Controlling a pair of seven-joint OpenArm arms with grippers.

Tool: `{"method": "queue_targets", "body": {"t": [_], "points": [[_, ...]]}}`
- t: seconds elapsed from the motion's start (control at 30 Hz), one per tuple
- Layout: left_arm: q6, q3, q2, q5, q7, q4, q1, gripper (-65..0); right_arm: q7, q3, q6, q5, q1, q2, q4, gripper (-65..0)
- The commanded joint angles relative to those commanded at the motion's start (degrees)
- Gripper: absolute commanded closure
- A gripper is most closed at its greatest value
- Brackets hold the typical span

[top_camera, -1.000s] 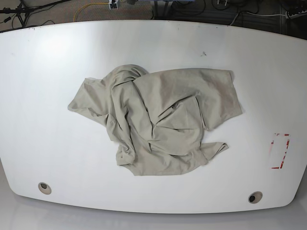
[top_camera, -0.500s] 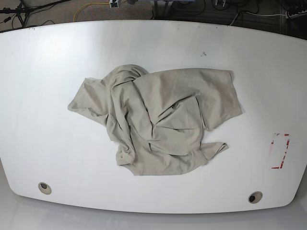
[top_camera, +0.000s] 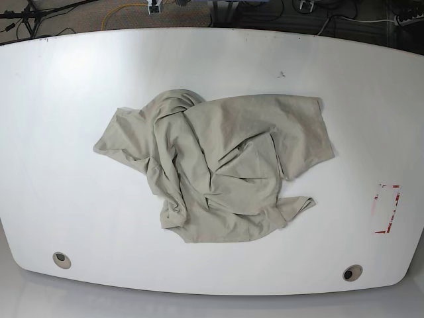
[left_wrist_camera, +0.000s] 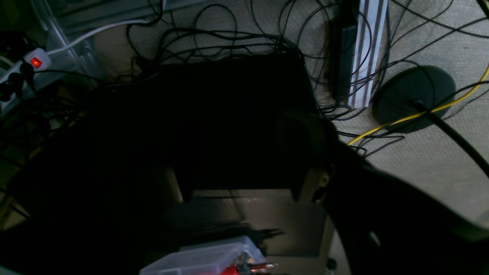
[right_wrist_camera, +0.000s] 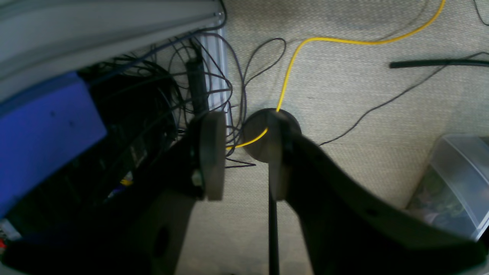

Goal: Fold the T-shirt properly

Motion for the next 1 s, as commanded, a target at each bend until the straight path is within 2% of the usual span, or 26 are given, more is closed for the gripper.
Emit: {"method": "queue_targets", "body": {"t": [0.07,0.13,0.47,0.53,1.0], "points": [[-0.1,0.3,0.0,-0.7,-3.2,5.5,4.2,-32.7,-0.1,-0.1,-0.15,-0.1,-3.7,-0.1,4.2,-17.3],[-0.2,0.5,0.0,-0.9,-4.3,7.3,5.5,-32.5,0.0,-0.2,-0.10,0.0,-4.8,-0.1,6.0,-17.3],[-0.2,1.2,0.2,-1.1,-6.9,14.0,10.6,-32.3,-0.2,-0.3,-0.10,0.2,-9.4,-0.3,13.7,-17.3],[-0.1,0.8,0.1,-0.8,-6.3,17.6,13.1,-32.4,-0.1,-0.3,-0.15,0.7,-14.1,-0.6,20.0,-17.3],[-0.2,0.5,0.8,-0.6,-3.8,22.5,16.5,-32.9,0.4,-0.4,0.04,1.1,-19.5,-0.9,25.8,-17.7]]}}
